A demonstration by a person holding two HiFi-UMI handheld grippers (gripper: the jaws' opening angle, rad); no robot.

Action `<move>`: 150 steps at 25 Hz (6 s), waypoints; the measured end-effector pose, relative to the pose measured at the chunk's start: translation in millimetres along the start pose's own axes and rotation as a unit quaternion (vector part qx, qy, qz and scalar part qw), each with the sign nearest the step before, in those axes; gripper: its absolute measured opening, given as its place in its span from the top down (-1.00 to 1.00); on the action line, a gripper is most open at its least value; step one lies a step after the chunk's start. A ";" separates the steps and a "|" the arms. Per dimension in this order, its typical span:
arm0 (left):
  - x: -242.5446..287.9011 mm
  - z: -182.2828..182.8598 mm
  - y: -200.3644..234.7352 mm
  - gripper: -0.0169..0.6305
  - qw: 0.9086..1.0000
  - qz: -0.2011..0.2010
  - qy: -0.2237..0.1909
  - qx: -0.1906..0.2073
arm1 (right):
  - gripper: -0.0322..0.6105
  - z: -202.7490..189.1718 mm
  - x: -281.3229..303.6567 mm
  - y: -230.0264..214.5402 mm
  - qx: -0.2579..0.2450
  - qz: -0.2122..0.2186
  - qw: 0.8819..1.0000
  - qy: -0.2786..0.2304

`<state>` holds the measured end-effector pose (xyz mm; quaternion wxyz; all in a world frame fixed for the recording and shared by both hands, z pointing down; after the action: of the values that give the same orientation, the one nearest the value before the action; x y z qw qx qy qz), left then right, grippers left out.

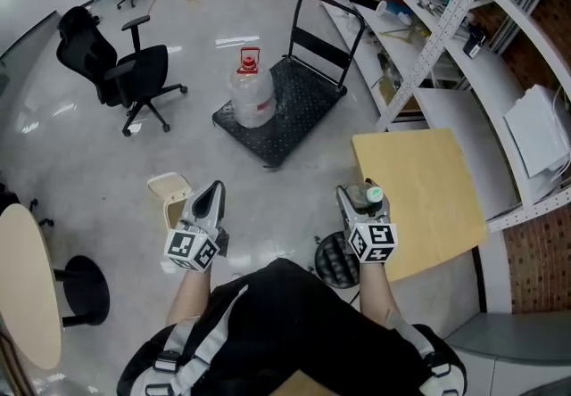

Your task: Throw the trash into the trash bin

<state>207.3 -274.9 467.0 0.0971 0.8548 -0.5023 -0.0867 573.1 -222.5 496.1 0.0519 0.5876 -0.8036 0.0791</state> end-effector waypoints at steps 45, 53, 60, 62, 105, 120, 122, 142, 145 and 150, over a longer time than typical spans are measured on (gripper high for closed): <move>-344.8 30.7 227.3 0.95 0.923 0.380 -0.065 -0.003 | -0.15 -9.8 204.2 438.1 -0.086 0.425 0.899 0.069; -326.2 36.5 240.2 0.94 0.906 0.419 -0.058 0.004 | -0.15 -6.4 253.8 453.0 -0.082 0.473 0.874 0.072; -279.1 31.4 249.0 0.94 0.904 0.425 -0.044 -0.002 | -0.15 -4.4 293.1 446.7 -0.086 0.505 0.855 0.083; -265.0 21.6 250.9 0.94 0.905 0.423 -0.032 -0.011 | -0.15 -10.4 300.7 442.0 -0.081 0.510 0.851 0.094; -230.0 -180.7 308.2 0.94 0.875 0.435 0.146 -0.153 | -0.16 -286.3 350.2 503.0 0.003 0.527 0.754 0.391; -239.3 -178.8 311.8 0.94 0.872 0.444 0.130 -0.161 | -0.28 -348.0 368.0 502.9 -0.067 0.520 0.747 0.410; -242.7 -178.4 310.6 0.94 0.871 0.446 0.130 -0.162 | -0.38 -347.0 368.0 504.7 -0.063 0.516 0.749 0.411; -218.9 -121.7 311.3 0.94 0.882 0.447 0.087 -0.121 | 0.29 -238.2 363.7 481.8 -0.021 0.525 0.788 0.319; -217.3 -99.5 309.7 0.94 0.878 0.461 0.070 -0.103 | 0.37 -199.6 368.5 474.7 -0.013 0.542 0.792 0.281; -230.0 -63.3 299.3 0.94 0.865 0.495 0.030 -0.075 | 0.62 -140.6 381.5 463.7 0.008 0.566 0.798 0.207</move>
<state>-139.6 -211.1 615.5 0.2060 0.4858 -0.8486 -0.0386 14.0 -415.4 670.8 0.1582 -0.0014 -0.9625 0.2203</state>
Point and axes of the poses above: the fingertips, and each gripper's own axes: x forward along the fingers, y to its left, z out of its top, the point moved 5 cm from there along -x, backward along the fingers, and after that the axes turned 9 degrees about z, right-handed, at the moved point
